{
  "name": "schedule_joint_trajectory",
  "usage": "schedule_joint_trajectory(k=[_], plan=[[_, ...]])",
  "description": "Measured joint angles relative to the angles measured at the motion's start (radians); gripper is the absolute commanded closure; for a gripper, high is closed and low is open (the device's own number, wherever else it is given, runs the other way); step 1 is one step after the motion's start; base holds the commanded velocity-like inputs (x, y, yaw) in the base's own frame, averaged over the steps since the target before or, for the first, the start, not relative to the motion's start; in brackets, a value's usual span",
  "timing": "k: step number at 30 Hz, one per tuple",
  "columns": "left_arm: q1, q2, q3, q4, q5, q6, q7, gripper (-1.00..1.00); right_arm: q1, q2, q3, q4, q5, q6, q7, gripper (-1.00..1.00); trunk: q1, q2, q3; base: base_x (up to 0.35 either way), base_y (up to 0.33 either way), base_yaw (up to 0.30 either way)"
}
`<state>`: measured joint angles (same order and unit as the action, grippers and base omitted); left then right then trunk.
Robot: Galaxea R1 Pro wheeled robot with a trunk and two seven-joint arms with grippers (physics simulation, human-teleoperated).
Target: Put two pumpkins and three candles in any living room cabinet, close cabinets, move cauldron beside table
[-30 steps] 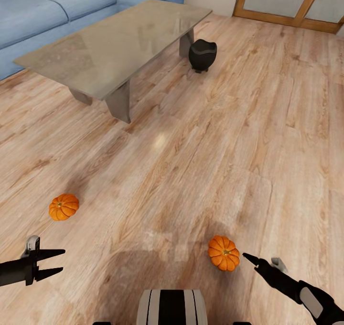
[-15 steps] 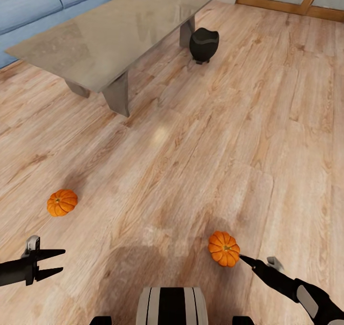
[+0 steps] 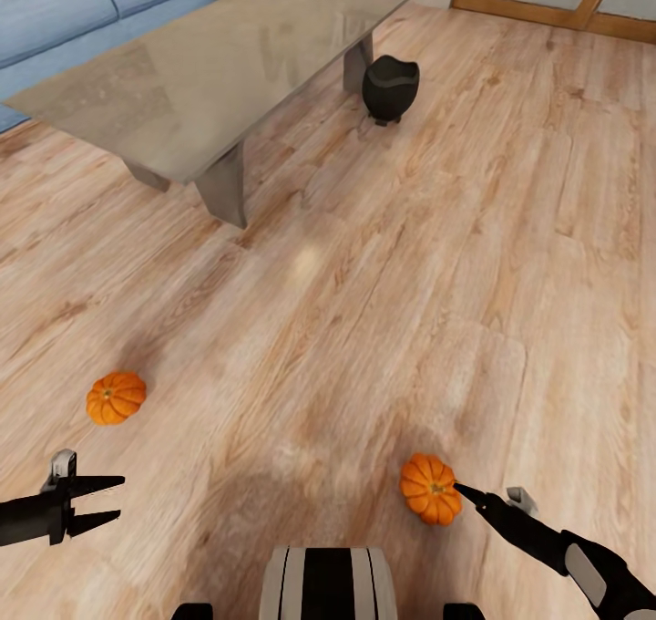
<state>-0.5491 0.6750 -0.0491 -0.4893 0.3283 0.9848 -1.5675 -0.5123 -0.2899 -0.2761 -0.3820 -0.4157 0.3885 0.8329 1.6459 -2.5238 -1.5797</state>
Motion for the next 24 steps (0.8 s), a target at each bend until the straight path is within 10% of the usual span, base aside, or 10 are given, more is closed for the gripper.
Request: schedule_joint_trajectory(k=[24], plan=[[0.000,0.000,0.000,0.000,0.000,0.001,0.000,-1.00,0.000,0.002,0.000,0.000,0.000,0.000,-0.001,-1.00,0.007,-0.003,-0.058,0.019,0.000,0.000]])
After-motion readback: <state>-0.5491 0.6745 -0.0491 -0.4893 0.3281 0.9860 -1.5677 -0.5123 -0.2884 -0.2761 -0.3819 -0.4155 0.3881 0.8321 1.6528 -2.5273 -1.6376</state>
